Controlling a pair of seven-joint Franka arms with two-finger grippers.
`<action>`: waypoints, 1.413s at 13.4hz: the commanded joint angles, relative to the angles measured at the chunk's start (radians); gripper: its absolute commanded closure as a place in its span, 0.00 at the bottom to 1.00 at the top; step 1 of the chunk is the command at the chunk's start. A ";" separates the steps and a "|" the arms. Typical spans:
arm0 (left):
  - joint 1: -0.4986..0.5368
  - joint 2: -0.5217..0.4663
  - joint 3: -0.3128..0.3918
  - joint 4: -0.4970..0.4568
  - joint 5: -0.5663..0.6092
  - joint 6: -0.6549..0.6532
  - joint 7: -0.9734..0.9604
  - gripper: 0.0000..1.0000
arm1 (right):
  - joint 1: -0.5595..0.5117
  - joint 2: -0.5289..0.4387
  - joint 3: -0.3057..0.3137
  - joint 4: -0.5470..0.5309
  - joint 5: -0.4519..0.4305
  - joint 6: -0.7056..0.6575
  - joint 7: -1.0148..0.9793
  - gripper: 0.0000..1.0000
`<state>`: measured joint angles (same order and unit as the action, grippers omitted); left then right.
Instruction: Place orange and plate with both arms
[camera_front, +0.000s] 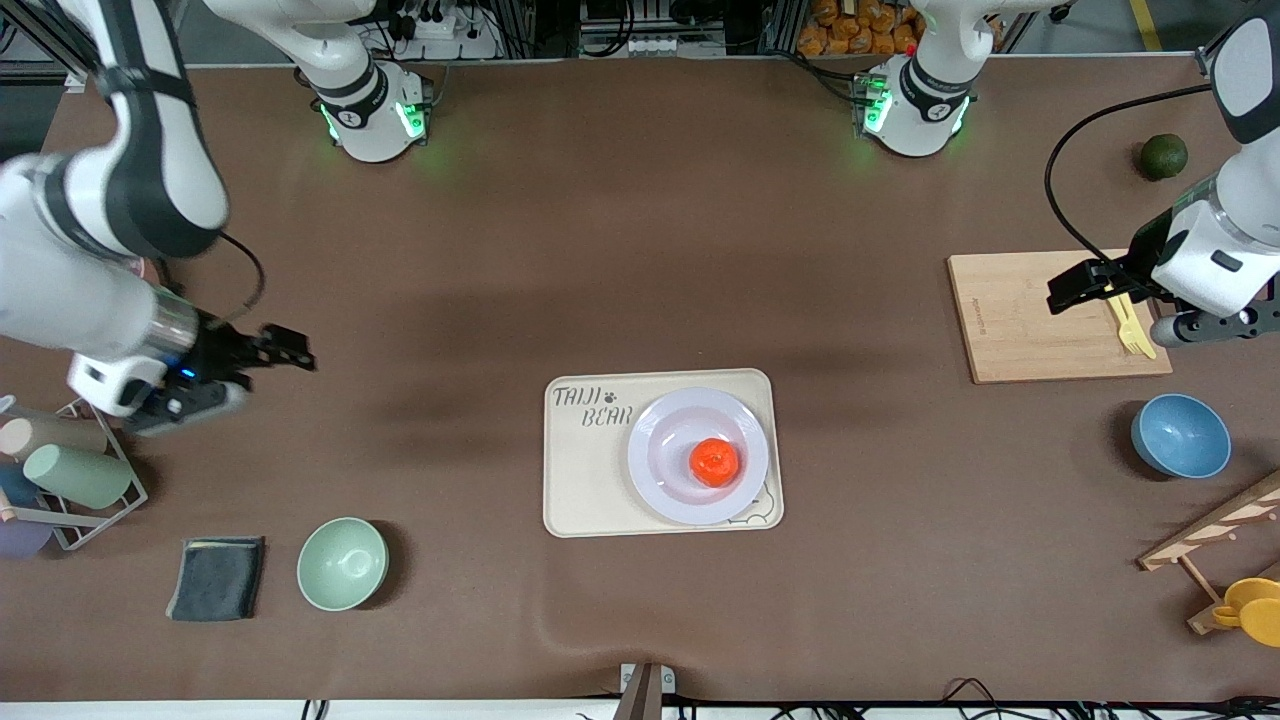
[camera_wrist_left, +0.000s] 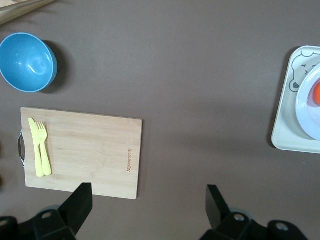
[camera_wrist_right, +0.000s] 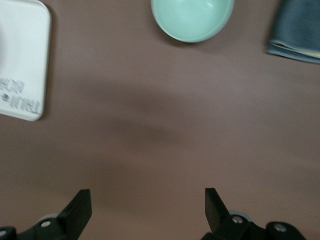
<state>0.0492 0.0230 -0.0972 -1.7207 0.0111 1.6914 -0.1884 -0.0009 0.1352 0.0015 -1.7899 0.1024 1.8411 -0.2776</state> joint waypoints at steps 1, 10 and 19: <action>0.003 -0.032 -0.002 -0.007 -0.007 -0.001 0.030 0.00 | -0.010 -0.117 -0.035 -0.040 -0.058 -0.087 0.012 0.00; 0.005 -0.133 -0.027 0.003 0.001 -0.052 0.058 0.00 | -0.002 -0.126 -0.044 0.285 -0.066 -0.390 0.189 0.00; 0.005 -0.103 -0.025 0.125 0.003 -0.150 0.115 0.00 | -0.004 -0.120 -0.043 0.284 -0.063 -0.390 0.186 0.00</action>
<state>0.0522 -0.1005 -0.1167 -1.6330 0.0111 1.5801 -0.0958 -0.0051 0.0039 -0.0465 -1.5322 0.0558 1.4687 -0.1094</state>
